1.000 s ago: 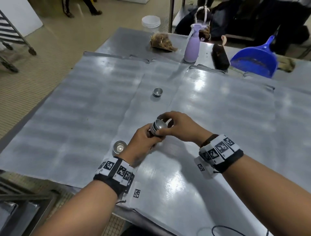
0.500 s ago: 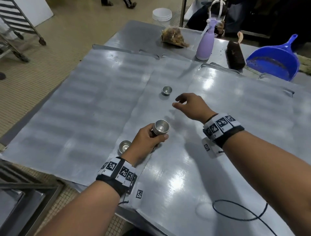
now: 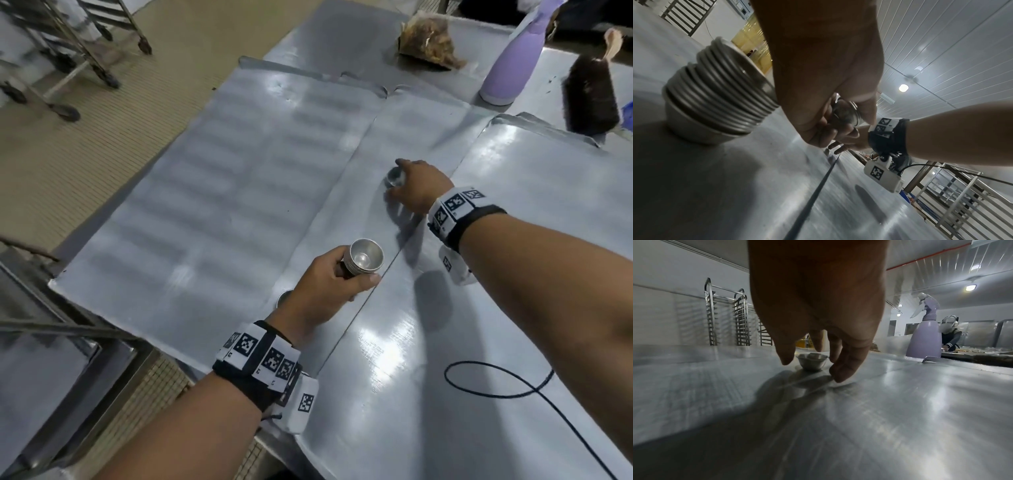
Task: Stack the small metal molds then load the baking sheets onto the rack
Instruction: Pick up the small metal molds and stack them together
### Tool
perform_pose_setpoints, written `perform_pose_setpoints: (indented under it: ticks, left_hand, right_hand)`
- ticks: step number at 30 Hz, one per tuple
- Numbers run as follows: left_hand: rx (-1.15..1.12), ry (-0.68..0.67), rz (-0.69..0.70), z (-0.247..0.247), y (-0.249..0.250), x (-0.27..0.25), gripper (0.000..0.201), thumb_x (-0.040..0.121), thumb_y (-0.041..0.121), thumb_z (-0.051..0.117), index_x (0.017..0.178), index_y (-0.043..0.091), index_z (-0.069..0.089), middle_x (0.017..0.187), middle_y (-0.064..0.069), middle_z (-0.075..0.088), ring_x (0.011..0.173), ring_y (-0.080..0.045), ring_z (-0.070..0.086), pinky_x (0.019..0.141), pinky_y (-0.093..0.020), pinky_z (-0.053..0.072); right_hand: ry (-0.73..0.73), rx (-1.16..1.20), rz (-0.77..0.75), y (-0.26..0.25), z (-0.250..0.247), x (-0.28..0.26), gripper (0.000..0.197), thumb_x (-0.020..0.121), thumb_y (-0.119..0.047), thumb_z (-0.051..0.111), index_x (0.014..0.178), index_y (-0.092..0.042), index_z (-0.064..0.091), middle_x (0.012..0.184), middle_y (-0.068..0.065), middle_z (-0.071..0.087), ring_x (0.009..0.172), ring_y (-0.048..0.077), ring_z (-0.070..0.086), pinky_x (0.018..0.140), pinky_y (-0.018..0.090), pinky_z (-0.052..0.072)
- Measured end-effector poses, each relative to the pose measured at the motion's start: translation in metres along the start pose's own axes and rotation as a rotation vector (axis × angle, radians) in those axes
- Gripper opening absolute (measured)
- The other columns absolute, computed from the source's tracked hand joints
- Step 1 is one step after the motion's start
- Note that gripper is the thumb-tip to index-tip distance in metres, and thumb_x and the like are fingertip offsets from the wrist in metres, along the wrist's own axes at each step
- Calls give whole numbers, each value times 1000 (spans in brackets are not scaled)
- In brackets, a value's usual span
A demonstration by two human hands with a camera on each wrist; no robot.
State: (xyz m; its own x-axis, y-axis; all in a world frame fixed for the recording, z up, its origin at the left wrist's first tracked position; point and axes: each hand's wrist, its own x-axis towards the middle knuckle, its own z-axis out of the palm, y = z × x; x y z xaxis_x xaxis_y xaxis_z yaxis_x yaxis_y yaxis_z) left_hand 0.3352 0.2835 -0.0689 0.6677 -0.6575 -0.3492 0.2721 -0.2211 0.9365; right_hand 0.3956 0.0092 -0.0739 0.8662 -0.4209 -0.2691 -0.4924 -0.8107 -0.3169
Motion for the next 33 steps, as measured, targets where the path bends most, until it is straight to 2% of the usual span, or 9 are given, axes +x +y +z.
perform_pose_setpoints:
  ticks: [3, 6, 10, 14, 16, 19, 24, 29, 33]
  left_hand:
    - [29, -7, 5, 1, 1, 1, 21, 88, 18, 80, 103, 24, 67, 70, 5, 62, 62, -11, 51, 53, -18, 42]
    - [50, -2, -2, 1, 1, 2, 24, 86, 24, 82, 105, 24, 68, 70, 3, 62, 62, -12, 51, 55, -22, 42]
    - [18, 4, -3, 3, 5, 2, 27, 83, 25, 83, 106, 21, 68, 76, -5, 62, 65, -18, 51, 54, -25, 41]
    - [-48, 16, -5, 7, 8, -3, 25, 86, 20, 82, 107, 20, 69, 81, -6, 65, 67, -20, 50, 53, -26, 39]
    - [-59, 19, -6, 10, 11, -8, 24, 87, 20, 81, 108, 20, 69, 81, -5, 67, 67, -23, 51, 53, -28, 39]
    - [-66, 4, 10, 16, 15, -17, 25, 88, 17, 80, 110, 15, 70, 81, -7, 67, 61, -17, 50, 54, -29, 39]
    - [25, -5, 61, 23, 19, -31, 21, 88, 5, 74, 108, 12, 69, 85, -22, 68, 61, -16, 52, 54, -28, 43]
    - [19, -34, 94, 28, 14, -45, 30, 87, -1, 73, 111, 16, 70, 81, -6, 71, 67, -13, 56, 56, -23, 44]
    - [9, -64, 123, 37, 8, -54, 29, 88, 0, 74, 115, 9, 68, 72, 11, 70, 61, 0, 59, 57, -16, 45]
  right_hand:
    - [25, -6, -6, 2, 1, 1, 40, 93, -31, 61, 131, -21, 57, 128, 12, 60, 115, 33, 58, 93, 39, 47]
    - [45, 36, 7, 3, 0, -6, 40, 93, -33, 61, 130, -17, 59, 126, 11, 64, 115, 32, 59, 89, 36, 45]
    - [66, 327, -36, -6, -12, -36, 52, 86, -46, 72, 128, -17, 62, 120, 3, 68, 110, 23, 62, 87, 32, 47]
    - [21, 588, -189, -22, -33, -93, 55, 77, -52, 80, 122, -25, 65, 116, -9, 69, 98, 11, 67, 80, 30, 51]
    - [-54, 597, -258, -26, -39, -124, 50, 78, -49, 80, 121, -27, 66, 115, -12, 68, 96, 9, 68, 82, 29, 53]
    - [-100, 541, -316, -27, -41, -162, 47, 79, -48, 80, 119, -28, 66, 115, -15, 68, 101, 5, 66, 91, 30, 55]
    - [-126, 536, -298, -28, -32, -202, 49, 78, -44, 82, 121, -29, 65, 114, -16, 68, 99, 8, 67, 91, 36, 55]
    - [-104, 541, -259, -28, -23, -226, 55, 78, -38, 83, 128, -27, 62, 118, -12, 66, 87, 6, 68, 85, 28, 54]
    - [-109, 580, -222, -20, -17, -242, 60, 77, -37, 85, 132, -28, 61, 120, -13, 65, 85, 4, 68, 80, 20, 52]
